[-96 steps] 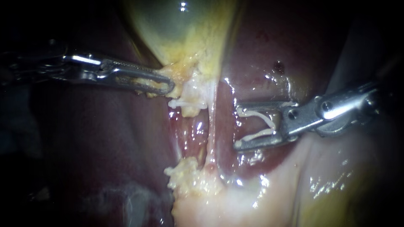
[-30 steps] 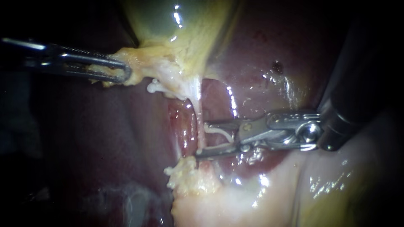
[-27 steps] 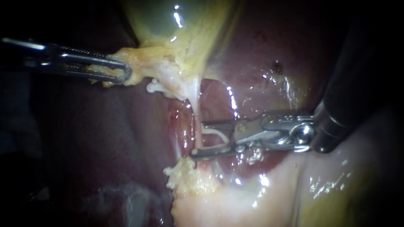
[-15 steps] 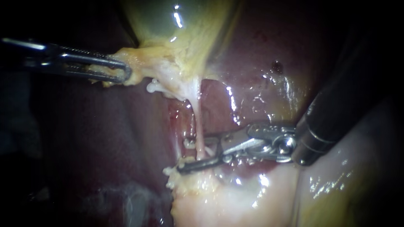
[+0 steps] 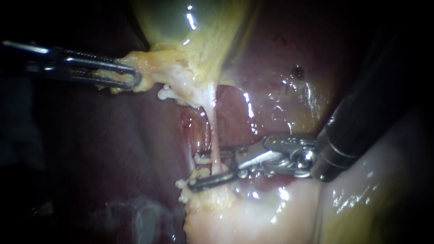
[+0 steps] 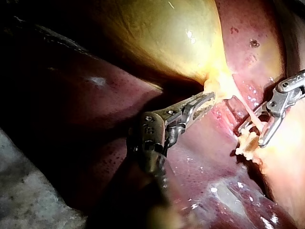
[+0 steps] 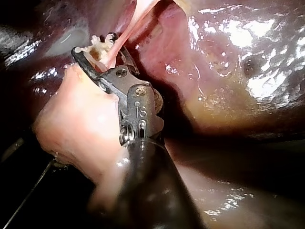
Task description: Clipping first clip right tube
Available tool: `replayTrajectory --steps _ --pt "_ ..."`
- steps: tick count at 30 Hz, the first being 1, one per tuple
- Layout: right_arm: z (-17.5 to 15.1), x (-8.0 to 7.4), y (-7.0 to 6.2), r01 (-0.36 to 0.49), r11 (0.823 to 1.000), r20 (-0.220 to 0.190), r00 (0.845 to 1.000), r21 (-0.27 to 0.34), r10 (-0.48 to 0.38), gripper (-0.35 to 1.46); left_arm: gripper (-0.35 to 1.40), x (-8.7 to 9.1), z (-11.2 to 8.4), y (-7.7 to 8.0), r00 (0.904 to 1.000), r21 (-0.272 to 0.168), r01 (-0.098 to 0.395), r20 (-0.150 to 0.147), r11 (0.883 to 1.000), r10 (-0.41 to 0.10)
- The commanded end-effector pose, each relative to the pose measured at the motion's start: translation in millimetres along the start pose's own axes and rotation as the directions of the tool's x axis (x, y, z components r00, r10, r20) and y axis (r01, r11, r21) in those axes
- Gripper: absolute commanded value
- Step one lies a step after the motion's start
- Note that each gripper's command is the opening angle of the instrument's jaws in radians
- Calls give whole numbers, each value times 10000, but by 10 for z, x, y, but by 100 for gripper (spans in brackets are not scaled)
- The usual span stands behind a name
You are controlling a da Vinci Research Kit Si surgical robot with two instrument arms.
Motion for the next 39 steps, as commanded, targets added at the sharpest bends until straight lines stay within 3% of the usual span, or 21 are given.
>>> replayTrajectory --steps 1,11,16,27,39 --pt "1 1 -3 26 10000 -45 10000 38 -26 49 -35 0 0 0 10000 0 -4 -3 10000 4" --pt "3 20 -40 -81 9990 -458 9989 433 101 49 -35 0 0 0 10000 0 -4 -3 10000 4" --pt "-2 29 -49 -132 9986 -545 9984 512 160 49 -35 0 0 0 10000 -1 -4 -2 10000 4" --pt "0 30 -46 -256 9982 -530 9982 534 284 43 -35 0 0 -1 10000 0 -5 -3 10000 5" --pt "-1 30 -38 -543 9967 -448 9974 596 570 -5 -35 -1 1 -1 10000 7 -8 -6 10000 8"
